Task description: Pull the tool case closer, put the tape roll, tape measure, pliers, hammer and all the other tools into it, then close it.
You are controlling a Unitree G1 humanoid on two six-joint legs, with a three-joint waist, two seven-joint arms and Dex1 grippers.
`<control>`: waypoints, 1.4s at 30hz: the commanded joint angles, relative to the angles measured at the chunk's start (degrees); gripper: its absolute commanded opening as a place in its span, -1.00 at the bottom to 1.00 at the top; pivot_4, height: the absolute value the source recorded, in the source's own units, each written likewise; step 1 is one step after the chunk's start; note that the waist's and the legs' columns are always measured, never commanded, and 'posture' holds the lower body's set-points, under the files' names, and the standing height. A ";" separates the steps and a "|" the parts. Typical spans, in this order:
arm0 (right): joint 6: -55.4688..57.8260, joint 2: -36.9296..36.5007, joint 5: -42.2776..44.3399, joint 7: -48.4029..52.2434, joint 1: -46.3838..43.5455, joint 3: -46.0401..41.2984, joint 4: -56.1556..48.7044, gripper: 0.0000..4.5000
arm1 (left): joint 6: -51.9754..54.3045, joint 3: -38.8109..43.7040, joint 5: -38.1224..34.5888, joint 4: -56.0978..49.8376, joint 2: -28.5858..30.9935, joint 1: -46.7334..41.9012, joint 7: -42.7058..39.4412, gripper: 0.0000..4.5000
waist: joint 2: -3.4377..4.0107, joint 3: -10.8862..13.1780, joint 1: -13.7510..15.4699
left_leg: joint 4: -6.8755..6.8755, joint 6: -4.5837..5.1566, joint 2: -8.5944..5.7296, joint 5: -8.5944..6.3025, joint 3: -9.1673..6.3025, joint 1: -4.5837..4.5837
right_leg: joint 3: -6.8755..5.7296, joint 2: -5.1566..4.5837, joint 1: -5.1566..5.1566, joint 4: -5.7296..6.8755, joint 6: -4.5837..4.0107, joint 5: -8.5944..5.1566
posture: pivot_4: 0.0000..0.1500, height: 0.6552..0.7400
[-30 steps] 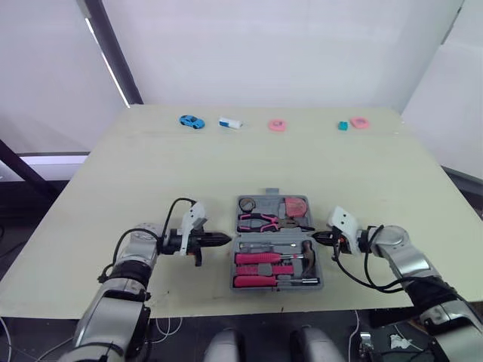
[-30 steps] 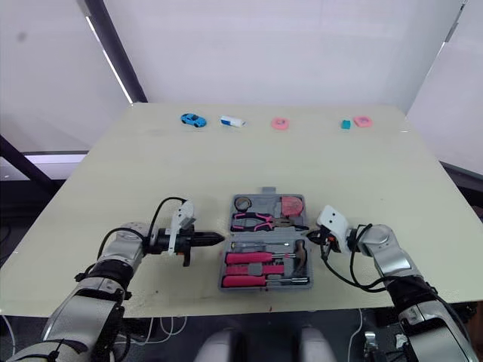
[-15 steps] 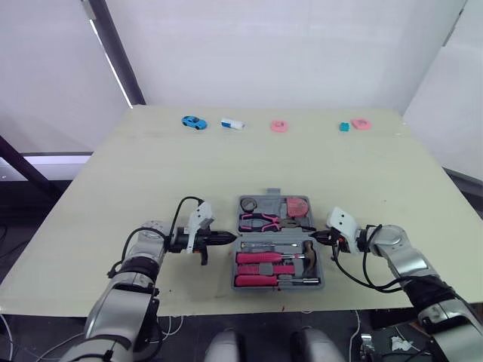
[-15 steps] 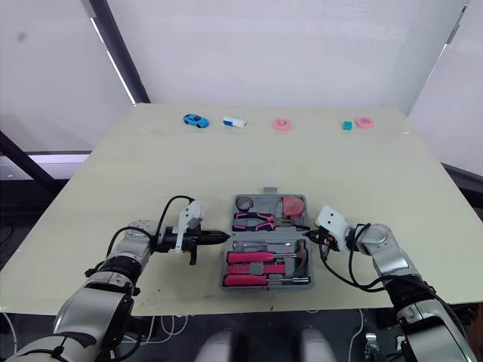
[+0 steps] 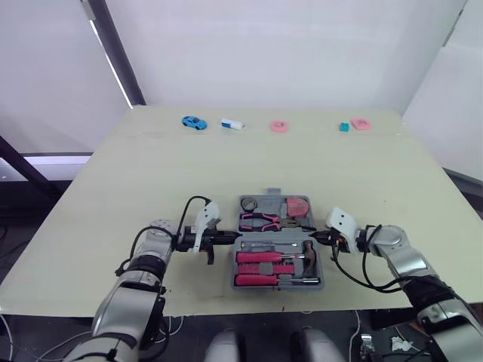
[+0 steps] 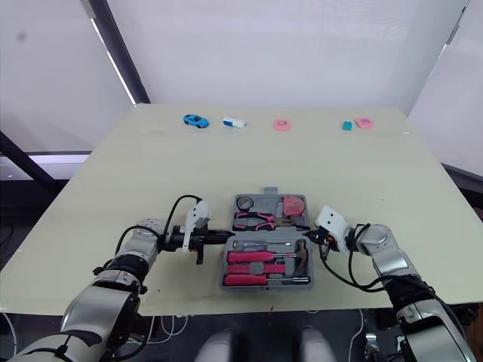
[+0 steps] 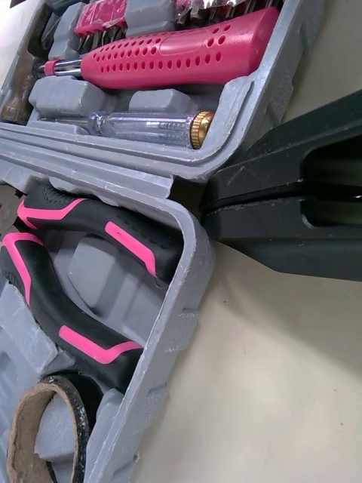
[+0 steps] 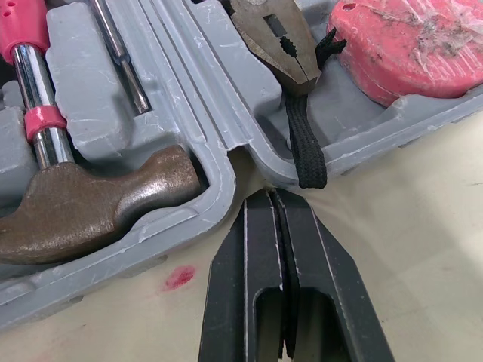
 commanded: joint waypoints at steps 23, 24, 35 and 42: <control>5.65 -1.23 0.81 7.07 3.94 2.97 -6.61 -1.00 | 8.83 -3.66 0.58 -9.81 -0.63 6.31 -7.50 -0.98 | 0.08 -0.06 0.02 | -0.11 0.01 0.00 -0.01 -0.05 -0.06 | -0.07 -0.01 0.02 -0.24 0.00 -0.01 | 1.00 1.00; 6.05 -1.34 0.84 7.36 4.10 3.03 -6.91 -1.00 | 9.25 -3.83 0.67 -10.14 -0.49 6.49 -7.74 -0.98 | 0.08 -0.06 0.01 | -0.11 0.01 0.00 -0.01 -0.06 -0.06 | -0.07 -0.01 0.02 -0.24 0.00 -0.01 | 1.00 1.00; 9.98 -2.15 1.13 9.29 5.81 3.43 -10.49 -1.00 | 11.77 -4.57 0.46 -12.00 0.65 7.04 -8.89 -0.98 | 0.12 -0.12 -0.02 | -0.11 0.02 0.00 -0.02 -0.08 -0.06 | -0.09 0.00 0.02 -0.24 0.00 -0.02 | 1.00 1.00; 10.81 -1.75 1.03 8.97 6.54 3.66 -11.57 -1.00 | 12.79 -4.71 0.10 -13.04 1.35 7.49 -9.35 -0.98 | 0.13 -0.14 -0.06 | -0.11 0.02 0.00 -0.02 -0.09 -0.06 | -0.09 0.00 0.02 -0.24 0.00 -0.02 | 1.00 1.00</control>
